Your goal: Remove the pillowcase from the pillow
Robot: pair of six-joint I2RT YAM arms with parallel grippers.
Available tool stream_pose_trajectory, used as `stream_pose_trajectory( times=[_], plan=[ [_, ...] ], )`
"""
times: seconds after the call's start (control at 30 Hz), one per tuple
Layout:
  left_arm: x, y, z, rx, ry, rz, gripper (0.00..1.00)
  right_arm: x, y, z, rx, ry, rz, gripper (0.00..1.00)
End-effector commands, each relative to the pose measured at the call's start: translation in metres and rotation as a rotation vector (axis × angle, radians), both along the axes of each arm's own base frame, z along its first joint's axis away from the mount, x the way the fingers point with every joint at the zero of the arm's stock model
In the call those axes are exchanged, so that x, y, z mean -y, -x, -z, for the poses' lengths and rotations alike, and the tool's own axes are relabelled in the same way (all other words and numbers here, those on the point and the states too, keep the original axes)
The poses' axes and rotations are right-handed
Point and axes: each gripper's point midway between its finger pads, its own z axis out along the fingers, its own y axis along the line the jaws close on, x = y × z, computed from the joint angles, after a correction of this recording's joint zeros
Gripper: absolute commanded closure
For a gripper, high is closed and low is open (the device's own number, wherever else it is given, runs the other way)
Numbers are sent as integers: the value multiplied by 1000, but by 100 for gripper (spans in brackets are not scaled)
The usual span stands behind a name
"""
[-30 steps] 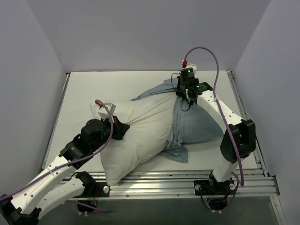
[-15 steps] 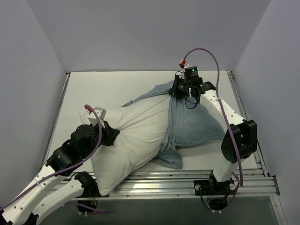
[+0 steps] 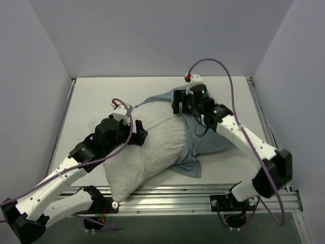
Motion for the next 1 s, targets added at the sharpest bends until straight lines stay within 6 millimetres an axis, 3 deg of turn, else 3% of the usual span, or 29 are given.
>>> stream_pose_trajectory(
  times=[0.0,0.13,0.17,0.2,0.27,0.3,0.37,0.43,0.53,0.6,0.73,0.8,0.83,0.9,0.93,0.97],
  plan=[
    [26,18,-55,143,95,169,3,38,30,-35,116,2,129,25],
    [45,41,-44,133,58,274,3,62,65,-21,95,-17,177,25],
    [45,40,-32,115,36,254,3,67,75,-23,96,-31,174,26],
    [49,39,-19,88,16,242,3,67,83,-8,60,-38,172,26],
    [44,32,8,16,3,157,3,70,95,1,41,-61,169,27],
    [39,24,21,-3,-22,86,3,72,102,20,9,-53,169,27],
    [35,14,39,-39,-1,10,3,68,107,30,-7,-89,155,27],
    [29,2,48,-82,47,-41,3,63,112,54,-44,-85,125,28],
    [21,-9,60,-137,80,-73,3,56,102,71,-54,-73,112,28],
    [6,-21,60,-131,83,-126,3,49,90,73,-30,-69,103,29],
    [-10,-38,40,-56,55,-144,2,22,57,67,2,-83,61,30],
    [-3,-38,27,-21,28,-69,4,13,47,63,16,-86,43,30],
    [5,-38,11,17,12,-8,5,10,40,70,4,-66,45,30],
    [28,-22,6,19,-19,142,6,7,24,56,41,-46,47,29],
    [34,-17,-3,66,-68,199,6,6,19,60,32,-28,50,30],
    [35,-14,-1,80,-135,206,6,5,11,49,51,-33,54,29]
  ],
)
